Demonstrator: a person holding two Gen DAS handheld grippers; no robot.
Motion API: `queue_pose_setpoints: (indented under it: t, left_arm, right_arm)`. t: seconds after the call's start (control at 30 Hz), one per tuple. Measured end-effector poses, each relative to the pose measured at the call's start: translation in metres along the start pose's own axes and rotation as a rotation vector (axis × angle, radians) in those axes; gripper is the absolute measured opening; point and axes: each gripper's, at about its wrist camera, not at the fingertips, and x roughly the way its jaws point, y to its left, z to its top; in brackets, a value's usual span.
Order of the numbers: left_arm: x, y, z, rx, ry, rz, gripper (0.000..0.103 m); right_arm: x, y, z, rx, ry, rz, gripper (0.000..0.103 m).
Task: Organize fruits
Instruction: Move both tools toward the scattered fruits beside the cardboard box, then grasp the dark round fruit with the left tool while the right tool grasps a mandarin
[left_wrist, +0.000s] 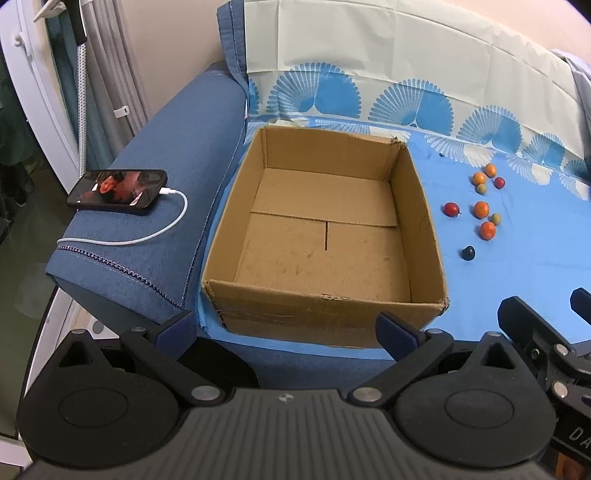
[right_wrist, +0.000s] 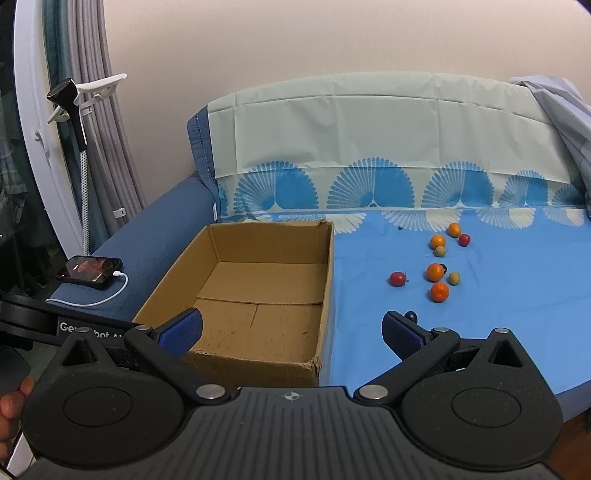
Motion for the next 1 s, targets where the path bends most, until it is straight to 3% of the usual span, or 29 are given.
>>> queue_pose_setpoints:
  t: [0.4, 0.53, 0.7, 0.83, 1.0]
  left_arm:
    - [0.007, -0.014, 0.003, 0.023, 0.012, 0.001, 0.103]
    - [0.011, -0.034, 0.007, 0.071, 0.007, -0.017, 0.103]
    - [0.018, -0.083, 0.019, 0.143, 0.017, -0.105, 0.103]
    - [0.042, -0.142, 0.032, 0.187, 0.097, -0.236, 0.103]
    - [0.096, -0.233, 0.049, 0.363, 0.143, -0.265, 0.103]
  right_arm:
    - [0.006, -0.011, -0.002, 0.037, 0.02, -0.005, 0.103]
    - [0.006, -0.031, -0.002, 0.046, -0.023, -0.061, 0.103]
    - [0.009, -0.086, 0.002, 0.057, -0.086, -0.219, 0.103]
    - [0.024, -0.149, 0.006, 0.094, -0.082, -0.322, 0.103]
    - [0.074, -0.227, 0.01, 0.096, -0.024, -0.422, 0.103]
